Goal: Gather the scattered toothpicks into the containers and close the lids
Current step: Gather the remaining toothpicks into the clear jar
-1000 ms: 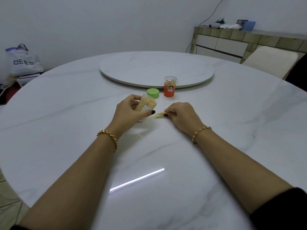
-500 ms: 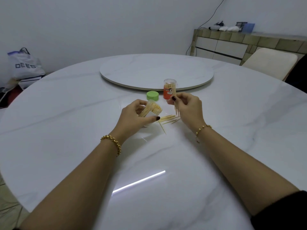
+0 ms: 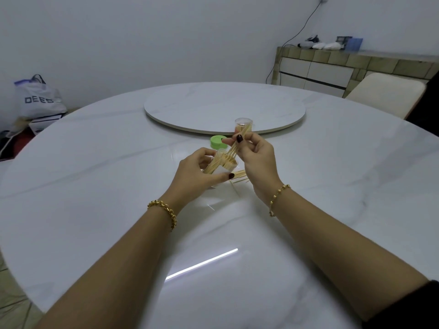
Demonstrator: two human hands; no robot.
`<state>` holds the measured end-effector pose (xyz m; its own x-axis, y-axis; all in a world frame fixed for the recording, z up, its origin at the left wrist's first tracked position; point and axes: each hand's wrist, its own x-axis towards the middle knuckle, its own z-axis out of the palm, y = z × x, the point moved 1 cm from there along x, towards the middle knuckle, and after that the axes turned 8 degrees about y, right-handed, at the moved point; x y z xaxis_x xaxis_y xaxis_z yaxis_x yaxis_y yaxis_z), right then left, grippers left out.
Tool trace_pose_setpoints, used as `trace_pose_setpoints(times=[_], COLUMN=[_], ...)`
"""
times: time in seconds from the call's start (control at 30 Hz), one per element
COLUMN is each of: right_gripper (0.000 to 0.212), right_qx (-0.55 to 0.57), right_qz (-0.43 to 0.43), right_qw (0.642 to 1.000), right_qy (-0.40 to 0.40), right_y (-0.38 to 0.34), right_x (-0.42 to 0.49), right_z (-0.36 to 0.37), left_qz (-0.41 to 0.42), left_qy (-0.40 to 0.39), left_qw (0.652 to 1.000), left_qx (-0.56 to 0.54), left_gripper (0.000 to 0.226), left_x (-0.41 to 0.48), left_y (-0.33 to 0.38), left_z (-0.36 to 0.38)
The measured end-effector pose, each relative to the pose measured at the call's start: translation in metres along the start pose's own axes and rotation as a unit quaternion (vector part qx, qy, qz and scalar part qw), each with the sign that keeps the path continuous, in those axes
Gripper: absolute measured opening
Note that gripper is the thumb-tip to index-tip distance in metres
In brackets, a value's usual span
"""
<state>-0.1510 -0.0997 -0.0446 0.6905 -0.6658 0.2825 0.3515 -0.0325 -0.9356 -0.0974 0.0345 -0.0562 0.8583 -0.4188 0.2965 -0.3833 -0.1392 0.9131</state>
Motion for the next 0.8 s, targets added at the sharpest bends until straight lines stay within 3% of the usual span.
trace_pose_setpoints(times=[0.37, 0.8], right_gripper=[0.021, 0.044], right_qx=[-0.063, -0.209], right_qz=[-0.067, -0.15], right_qw=[0.995, 0.962], right_qy=[0.035, -0.094], right_y=[0.005, 0.013], right_x=[0.004, -0.017], right_z=[-0.005, 0.001], left_qz=[0.004, -0.011], left_qy=[0.003, -0.008], left_qw=[1.0, 1.0], left_qx=[0.005, 0.003], left_gripper=[0.047, 0.045], left_x=[0.003, 0.001], left_y=[0.0, -0.002], left_z=[-0.001, 0.004])
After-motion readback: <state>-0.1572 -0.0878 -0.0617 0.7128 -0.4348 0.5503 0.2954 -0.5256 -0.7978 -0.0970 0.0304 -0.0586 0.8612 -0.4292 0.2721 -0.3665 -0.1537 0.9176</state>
